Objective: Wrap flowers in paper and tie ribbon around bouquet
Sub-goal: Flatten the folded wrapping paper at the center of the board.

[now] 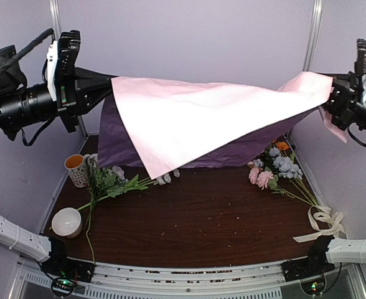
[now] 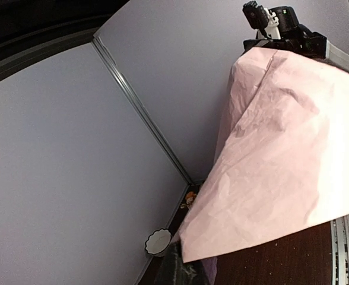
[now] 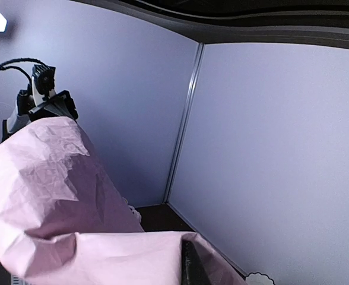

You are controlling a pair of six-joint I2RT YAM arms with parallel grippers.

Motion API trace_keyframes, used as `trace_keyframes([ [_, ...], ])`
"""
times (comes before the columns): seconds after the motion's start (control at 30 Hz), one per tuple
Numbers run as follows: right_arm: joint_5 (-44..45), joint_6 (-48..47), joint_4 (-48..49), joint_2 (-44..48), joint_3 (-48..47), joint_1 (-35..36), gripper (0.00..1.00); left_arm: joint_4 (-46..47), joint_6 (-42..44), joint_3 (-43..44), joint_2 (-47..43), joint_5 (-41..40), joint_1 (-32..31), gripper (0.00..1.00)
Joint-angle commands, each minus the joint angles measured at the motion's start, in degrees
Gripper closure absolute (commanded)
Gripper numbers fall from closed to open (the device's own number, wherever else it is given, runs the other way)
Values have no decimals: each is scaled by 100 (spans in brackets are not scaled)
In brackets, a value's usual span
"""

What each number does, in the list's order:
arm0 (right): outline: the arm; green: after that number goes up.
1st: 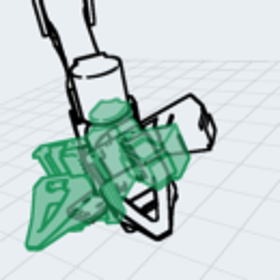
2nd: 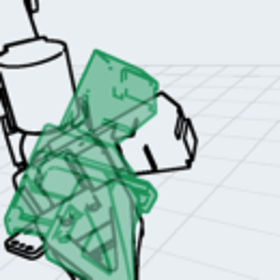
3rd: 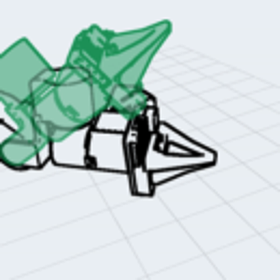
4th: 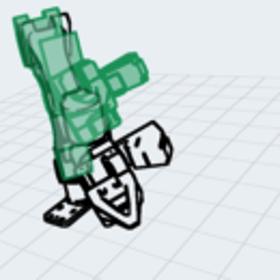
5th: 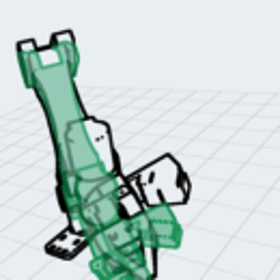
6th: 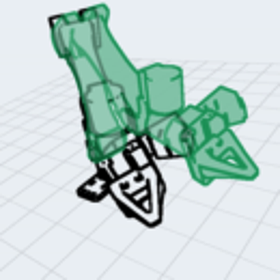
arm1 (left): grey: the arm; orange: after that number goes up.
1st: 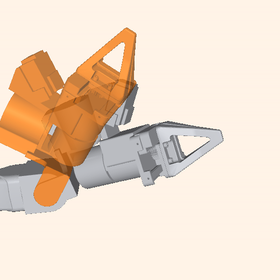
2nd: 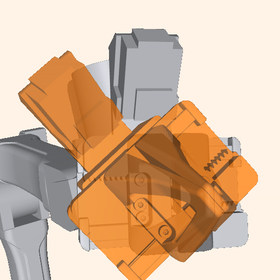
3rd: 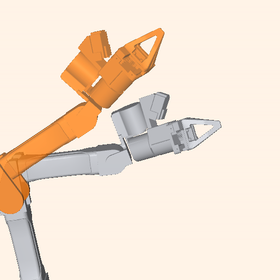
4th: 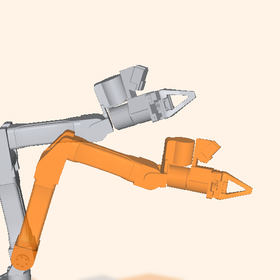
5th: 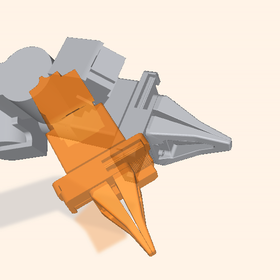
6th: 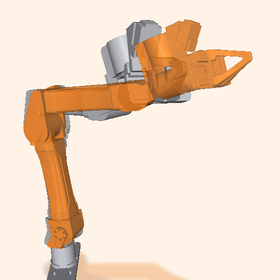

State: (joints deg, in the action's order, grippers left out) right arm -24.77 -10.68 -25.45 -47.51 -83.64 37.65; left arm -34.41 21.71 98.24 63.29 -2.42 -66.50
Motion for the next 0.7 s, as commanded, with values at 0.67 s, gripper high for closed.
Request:
trace_keyframes([
  [0.67, 1500, 2302, -1081, -2305, -906, -880, 100, -1230, -773, 1993, 2110, -1263, 2052, 100],
])
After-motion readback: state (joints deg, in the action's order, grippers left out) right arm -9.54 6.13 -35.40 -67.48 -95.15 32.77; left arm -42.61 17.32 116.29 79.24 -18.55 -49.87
